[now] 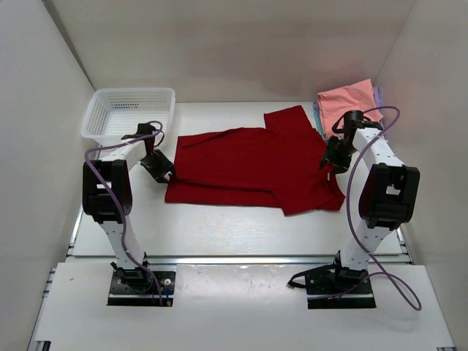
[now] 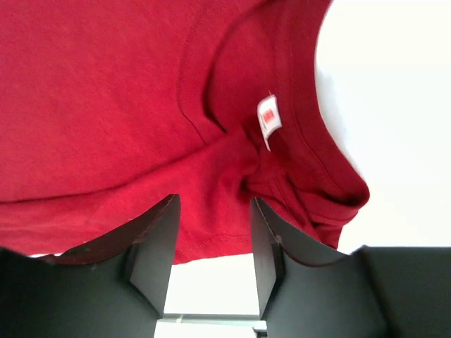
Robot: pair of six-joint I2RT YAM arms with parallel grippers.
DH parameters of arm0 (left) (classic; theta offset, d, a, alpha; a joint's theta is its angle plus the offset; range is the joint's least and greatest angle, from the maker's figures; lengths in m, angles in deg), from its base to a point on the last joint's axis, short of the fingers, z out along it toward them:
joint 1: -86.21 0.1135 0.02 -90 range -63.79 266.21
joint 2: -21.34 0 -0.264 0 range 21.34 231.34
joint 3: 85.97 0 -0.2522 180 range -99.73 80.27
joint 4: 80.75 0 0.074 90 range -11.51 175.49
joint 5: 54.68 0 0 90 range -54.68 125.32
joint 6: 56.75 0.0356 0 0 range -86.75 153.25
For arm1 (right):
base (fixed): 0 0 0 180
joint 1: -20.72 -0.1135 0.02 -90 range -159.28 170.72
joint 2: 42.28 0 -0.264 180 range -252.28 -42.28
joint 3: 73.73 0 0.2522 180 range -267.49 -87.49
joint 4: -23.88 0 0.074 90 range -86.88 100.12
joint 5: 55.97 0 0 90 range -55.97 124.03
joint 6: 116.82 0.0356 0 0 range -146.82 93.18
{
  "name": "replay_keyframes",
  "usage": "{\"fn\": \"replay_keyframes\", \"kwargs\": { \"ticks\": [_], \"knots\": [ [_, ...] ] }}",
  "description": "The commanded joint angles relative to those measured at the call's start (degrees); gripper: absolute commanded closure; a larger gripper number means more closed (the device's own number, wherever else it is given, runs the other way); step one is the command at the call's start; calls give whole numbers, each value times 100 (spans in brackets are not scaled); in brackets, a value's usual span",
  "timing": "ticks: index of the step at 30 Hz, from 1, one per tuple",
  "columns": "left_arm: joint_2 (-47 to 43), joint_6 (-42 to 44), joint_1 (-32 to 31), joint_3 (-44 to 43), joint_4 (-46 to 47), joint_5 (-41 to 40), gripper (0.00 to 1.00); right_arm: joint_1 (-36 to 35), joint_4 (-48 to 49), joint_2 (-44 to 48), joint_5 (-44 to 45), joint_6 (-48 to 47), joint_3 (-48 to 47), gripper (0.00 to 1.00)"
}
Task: Fold and stack the t-shirts
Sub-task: Fold the flattened tshirt in 1/3 of the way
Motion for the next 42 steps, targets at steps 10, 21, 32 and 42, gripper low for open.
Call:
{"fn": "replay_keyframes", "kwargs": {
  "ticks": [10, 21, 32, 42],
  "knots": [
    [-670, 158, -504, -93, 21, -185, 70, -823, 502, 155, -104, -90, 252, 59],
    [-1339, 113, -672, 549, 135, -711, 63, -1070, 854, 207, -50, -63, 559, 60],
    [-688, -63, -1005, 1376, 866, -842, 66, -1333, 1557, 137, -280, 7, 1517, 60],
    [-1284, 87, -1137, 2605, 110, -895, 67, -1693, 1207, 172, -412, 51, 2300, 60]
  ]
}}
